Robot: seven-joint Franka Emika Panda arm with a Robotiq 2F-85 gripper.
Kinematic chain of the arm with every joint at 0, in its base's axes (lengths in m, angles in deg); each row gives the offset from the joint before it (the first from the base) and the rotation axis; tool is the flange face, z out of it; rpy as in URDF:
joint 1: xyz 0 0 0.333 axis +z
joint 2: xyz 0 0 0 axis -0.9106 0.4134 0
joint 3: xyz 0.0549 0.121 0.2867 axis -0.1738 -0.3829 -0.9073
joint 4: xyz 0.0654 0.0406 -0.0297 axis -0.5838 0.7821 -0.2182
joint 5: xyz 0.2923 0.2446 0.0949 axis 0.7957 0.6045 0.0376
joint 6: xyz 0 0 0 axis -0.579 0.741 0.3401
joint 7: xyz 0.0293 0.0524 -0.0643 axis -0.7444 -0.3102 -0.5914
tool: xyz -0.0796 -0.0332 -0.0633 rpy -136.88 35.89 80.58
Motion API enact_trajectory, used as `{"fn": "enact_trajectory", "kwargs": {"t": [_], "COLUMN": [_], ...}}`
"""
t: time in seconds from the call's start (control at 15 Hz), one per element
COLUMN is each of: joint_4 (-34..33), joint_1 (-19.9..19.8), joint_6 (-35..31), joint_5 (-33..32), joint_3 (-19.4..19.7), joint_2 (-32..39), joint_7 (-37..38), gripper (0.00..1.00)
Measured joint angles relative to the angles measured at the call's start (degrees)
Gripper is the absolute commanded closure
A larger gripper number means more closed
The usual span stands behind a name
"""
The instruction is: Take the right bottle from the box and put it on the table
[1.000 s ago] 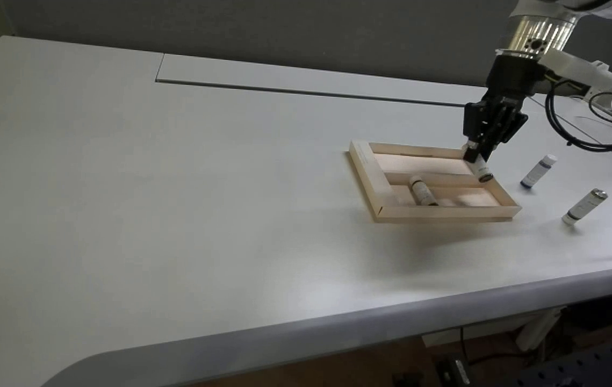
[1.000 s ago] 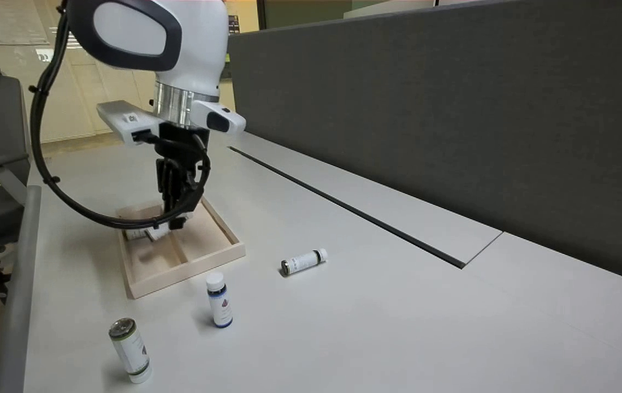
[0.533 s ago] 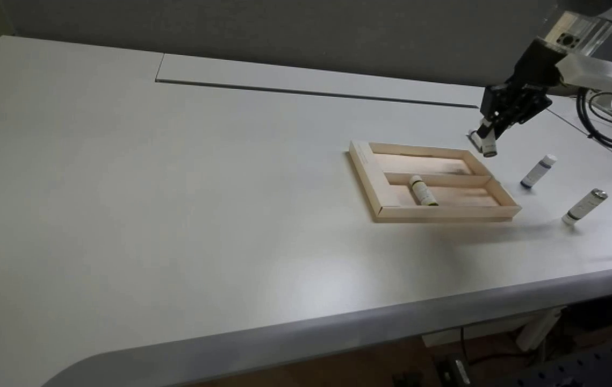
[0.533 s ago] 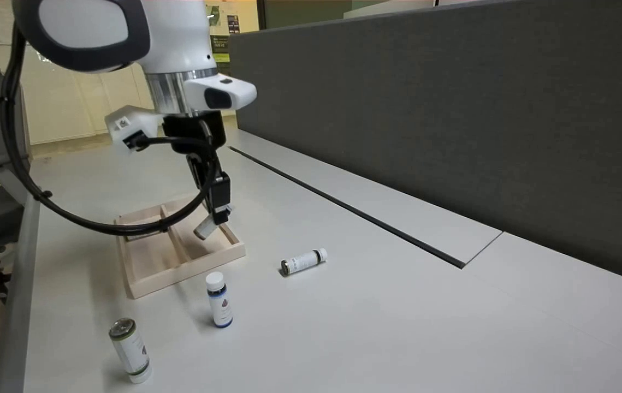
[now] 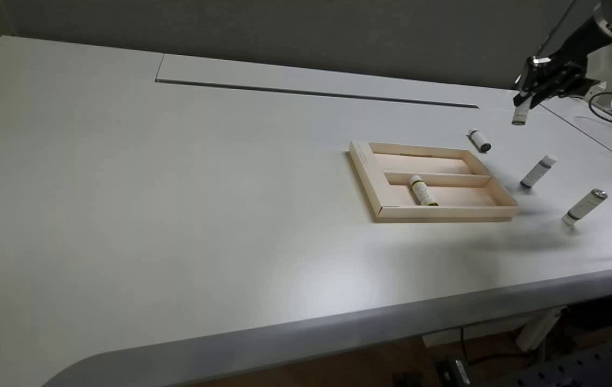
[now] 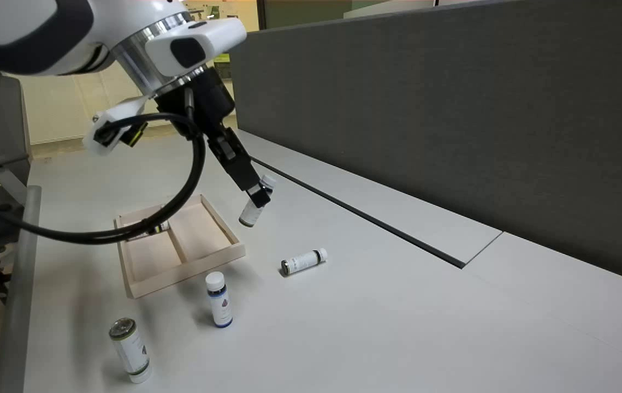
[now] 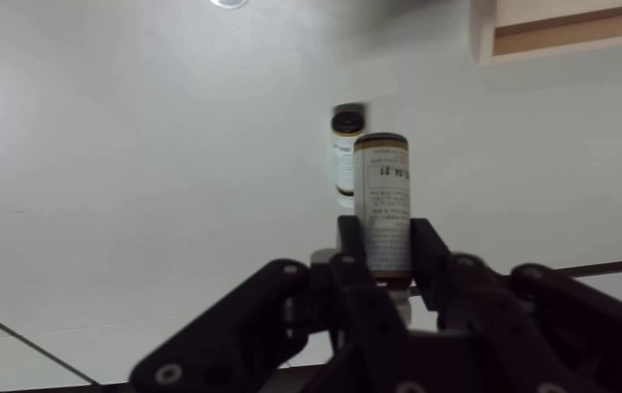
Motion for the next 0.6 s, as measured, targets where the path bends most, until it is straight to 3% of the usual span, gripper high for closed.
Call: {"fn": "enact_trajectory", "kwargs": {"t": [0.13,0.4,0.47,0.6], "joint_4": [0.0,-0.03,-0.03,-0.03], "joint_1": [2.77,4.07,4.13,4.08], "joint_6": [-1.57,-1.86,-1.86,-1.84], "joint_5": [-0.02,-0.01,-0.01,-0.37], "joint_3": [4.06,4.95,4.96,4.96], "joint_2": [1.2,1.57,1.57,1.59], "joint_7": [0.8,1.59,1.64,1.66], "gripper": [0.73,0.73,0.93,0.93]}}
